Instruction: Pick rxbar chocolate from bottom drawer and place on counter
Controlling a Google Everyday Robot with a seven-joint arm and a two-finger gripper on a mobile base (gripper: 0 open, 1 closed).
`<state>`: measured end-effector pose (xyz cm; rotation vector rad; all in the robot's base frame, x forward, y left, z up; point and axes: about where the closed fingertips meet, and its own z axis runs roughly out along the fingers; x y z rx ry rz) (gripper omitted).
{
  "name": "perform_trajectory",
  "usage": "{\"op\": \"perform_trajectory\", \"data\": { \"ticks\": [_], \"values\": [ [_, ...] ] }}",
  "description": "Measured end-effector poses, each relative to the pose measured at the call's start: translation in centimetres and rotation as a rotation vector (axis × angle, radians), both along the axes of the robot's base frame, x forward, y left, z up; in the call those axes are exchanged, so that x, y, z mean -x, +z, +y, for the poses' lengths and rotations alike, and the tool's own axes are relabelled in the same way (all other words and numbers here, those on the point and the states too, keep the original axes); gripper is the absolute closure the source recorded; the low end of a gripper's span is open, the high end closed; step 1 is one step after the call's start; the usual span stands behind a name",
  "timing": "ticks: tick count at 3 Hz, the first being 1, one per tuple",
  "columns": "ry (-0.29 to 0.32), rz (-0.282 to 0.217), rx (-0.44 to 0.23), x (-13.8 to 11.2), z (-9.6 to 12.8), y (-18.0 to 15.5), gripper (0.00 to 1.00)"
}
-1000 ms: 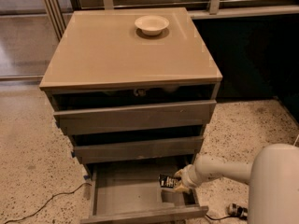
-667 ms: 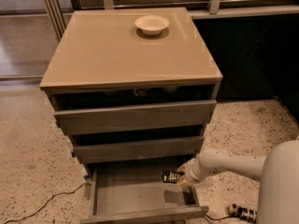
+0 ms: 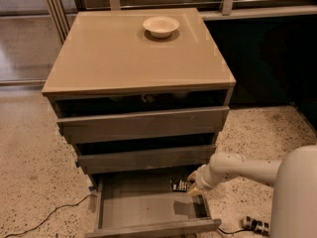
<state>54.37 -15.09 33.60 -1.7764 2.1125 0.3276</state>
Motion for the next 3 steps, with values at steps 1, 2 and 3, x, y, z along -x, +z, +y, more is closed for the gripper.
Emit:
{"op": "perform_trajectory", "data": {
  "ticks": [1, 2, 3],
  "values": [
    [-0.011, 0.024, 0.005, -0.3, -0.1, 3.2, 1.00],
    [-0.029, 0.041, 0.021, -0.2, -1.0, 7.0, 1.00],
    [-0.052, 0.060, 0.045, 0.6, -2.2, 10.7, 1.00]
  ]
}}
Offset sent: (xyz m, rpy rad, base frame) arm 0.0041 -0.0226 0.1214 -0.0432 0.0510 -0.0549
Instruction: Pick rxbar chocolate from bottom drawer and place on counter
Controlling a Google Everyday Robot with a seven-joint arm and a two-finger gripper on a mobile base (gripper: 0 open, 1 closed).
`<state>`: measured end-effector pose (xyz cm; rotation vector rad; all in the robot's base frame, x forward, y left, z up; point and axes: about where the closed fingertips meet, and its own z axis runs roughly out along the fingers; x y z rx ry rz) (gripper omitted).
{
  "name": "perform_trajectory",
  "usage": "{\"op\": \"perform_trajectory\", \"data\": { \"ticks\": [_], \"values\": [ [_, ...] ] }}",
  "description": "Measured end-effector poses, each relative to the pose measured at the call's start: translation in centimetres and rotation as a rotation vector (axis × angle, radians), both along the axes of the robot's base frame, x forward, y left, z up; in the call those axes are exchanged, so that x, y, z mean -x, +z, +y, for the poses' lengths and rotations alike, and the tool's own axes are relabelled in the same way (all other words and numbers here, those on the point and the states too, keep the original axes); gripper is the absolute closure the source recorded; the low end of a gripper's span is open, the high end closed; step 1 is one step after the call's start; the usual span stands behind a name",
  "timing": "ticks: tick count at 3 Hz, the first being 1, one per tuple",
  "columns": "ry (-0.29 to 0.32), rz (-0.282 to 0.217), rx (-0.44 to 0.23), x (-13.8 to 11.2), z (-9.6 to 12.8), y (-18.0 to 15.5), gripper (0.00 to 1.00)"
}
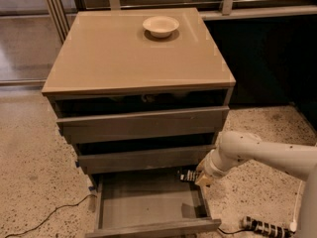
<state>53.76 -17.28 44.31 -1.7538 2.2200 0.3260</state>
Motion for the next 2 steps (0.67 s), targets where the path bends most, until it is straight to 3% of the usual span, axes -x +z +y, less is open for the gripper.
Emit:
{"op": "perform_trajectory", "data": {
  "ticks": [1, 2],
  "values": [
    [-0.021, -0.001, 0.025, 0.71, -1.24, 4.98, 1.00],
    [-0.021, -0.001, 0.025, 0.71, -1.24, 4.99, 1.00]
  ]
}}
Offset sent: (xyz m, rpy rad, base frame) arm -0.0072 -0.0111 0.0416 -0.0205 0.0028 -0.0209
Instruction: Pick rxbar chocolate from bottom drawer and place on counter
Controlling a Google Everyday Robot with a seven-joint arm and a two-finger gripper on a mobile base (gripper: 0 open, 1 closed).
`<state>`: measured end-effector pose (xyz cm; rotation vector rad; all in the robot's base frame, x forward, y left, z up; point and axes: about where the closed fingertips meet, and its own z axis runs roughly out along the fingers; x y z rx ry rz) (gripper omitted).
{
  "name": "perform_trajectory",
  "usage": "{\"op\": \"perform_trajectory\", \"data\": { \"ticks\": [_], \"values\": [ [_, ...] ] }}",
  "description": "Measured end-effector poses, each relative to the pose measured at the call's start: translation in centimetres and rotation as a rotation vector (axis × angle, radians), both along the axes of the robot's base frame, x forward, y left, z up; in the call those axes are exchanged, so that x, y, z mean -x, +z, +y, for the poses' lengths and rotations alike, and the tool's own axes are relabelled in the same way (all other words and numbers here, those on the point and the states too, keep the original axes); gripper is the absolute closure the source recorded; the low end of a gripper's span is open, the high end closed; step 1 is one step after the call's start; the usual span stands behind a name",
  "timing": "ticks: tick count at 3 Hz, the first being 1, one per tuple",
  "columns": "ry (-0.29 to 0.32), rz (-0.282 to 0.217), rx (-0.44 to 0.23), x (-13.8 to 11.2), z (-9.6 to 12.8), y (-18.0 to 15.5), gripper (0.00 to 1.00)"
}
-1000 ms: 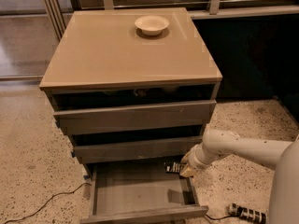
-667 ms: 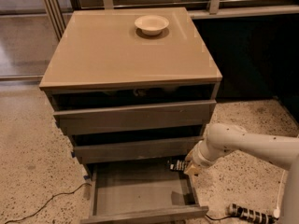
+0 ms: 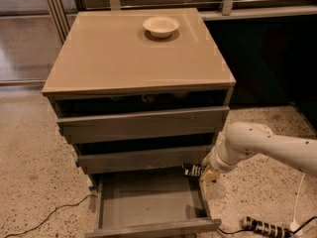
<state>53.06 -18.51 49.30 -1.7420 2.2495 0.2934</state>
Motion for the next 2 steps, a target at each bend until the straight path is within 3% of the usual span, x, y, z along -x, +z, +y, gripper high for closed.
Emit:
{"op": "perform_trajectory", "data": {
  "ticks": [1, 2],
  "values": [
    [0.009, 0.017, 0.005, 0.0, 0.3, 1.1, 1.00],
    [0.022, 0.029, 0.003, -0.2, 0.8, 4.3, 1.00]
  ]
}}
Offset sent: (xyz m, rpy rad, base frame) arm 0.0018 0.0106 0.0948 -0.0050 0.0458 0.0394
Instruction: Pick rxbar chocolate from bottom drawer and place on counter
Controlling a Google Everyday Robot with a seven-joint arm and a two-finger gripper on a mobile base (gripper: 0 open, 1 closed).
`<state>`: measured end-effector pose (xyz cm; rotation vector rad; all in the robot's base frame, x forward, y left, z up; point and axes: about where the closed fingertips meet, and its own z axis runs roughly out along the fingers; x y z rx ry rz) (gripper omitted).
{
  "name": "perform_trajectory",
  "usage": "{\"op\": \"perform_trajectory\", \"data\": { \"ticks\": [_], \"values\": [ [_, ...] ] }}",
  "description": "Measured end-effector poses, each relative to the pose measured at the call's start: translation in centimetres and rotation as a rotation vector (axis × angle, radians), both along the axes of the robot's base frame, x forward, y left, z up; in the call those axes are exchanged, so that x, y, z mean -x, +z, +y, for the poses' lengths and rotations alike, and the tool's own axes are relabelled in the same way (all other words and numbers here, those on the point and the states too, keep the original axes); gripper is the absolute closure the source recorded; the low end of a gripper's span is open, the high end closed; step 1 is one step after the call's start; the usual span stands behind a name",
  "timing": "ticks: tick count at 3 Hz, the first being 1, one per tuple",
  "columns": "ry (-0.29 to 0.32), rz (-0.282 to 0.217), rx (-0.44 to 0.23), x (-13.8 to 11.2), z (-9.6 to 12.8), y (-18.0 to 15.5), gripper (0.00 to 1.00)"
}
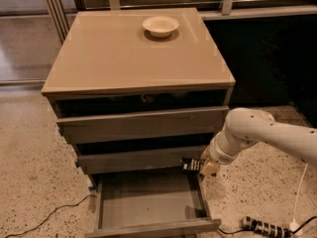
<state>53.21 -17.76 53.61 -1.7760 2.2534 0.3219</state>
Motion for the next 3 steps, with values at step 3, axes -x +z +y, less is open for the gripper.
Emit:
{"op": "perform_trajectory", "data": {
  "ticks": [3],
  "values": [
    [0.048, 0.022, 0.039, 0.3, 0.5, 12.8, 1.00]
  ]
}}
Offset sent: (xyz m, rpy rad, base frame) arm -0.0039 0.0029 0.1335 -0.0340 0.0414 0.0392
